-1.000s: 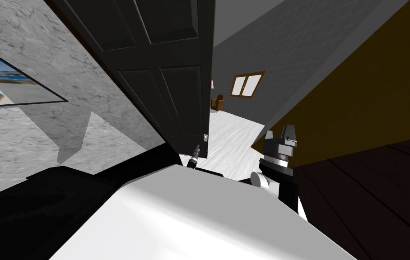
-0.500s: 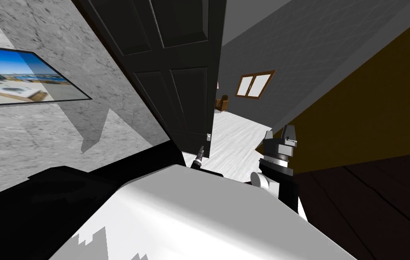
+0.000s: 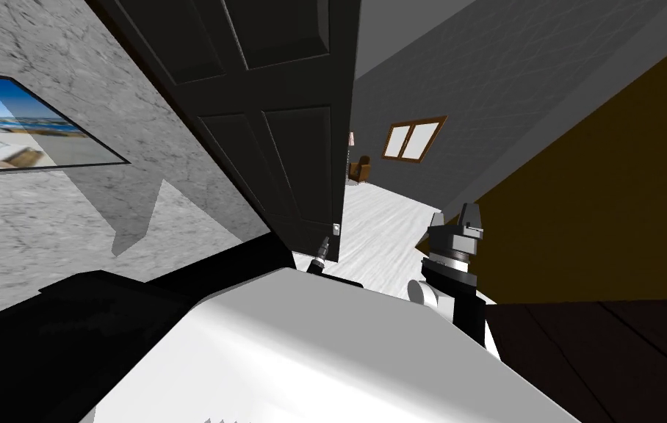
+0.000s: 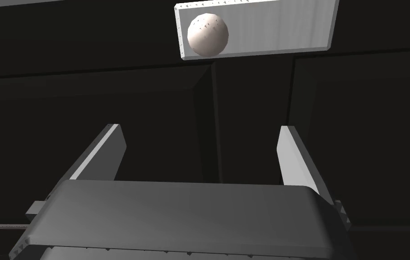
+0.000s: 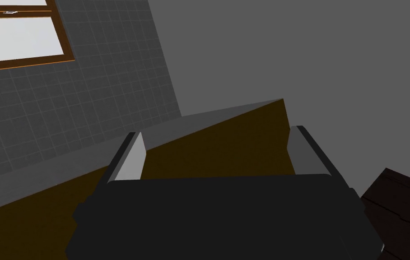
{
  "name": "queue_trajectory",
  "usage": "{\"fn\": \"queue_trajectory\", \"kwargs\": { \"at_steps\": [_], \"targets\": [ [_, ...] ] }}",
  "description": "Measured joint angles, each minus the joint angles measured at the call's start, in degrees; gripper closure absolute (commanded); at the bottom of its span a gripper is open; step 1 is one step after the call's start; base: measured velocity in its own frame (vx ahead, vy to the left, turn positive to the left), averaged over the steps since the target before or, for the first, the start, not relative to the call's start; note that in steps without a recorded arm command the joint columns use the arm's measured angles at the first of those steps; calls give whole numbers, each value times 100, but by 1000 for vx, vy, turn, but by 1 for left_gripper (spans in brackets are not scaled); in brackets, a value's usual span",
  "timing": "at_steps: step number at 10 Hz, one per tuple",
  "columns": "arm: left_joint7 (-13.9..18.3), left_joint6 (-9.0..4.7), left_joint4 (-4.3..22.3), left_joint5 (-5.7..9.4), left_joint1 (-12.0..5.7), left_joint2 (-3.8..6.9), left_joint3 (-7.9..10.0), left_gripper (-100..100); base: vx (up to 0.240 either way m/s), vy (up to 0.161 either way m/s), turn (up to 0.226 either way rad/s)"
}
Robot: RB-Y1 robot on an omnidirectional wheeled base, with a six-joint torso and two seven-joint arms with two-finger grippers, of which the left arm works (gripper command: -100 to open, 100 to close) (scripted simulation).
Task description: Push the door open
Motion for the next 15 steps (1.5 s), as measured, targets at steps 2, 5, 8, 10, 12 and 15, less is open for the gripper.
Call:
{"fn": "queue_trajectory", "kwargs": {
  "at_steps": [2, 5, 8, 10, 12, 15],
  "targets": [
    [15, 26, 2, 3, -48, 16, 48, -100, 248, -33, -21],
    [23, 47, 67, 6, -145, -151, 118, -100, 162, -33, -11],
    [23, 38, 57, 6, -157, -154, 120, 100, -23, 6, -4],
    [20, 55, 73, 3, -143, -153, 113, 100, -12, 1, 1],
    [21, 59, 78, 4, -137, -153, 111, 100, 34, -31, 22],
    [-8, 64, 147, 78, -158, -68, 229, 100, 142, -82, 62]
  ]
}}
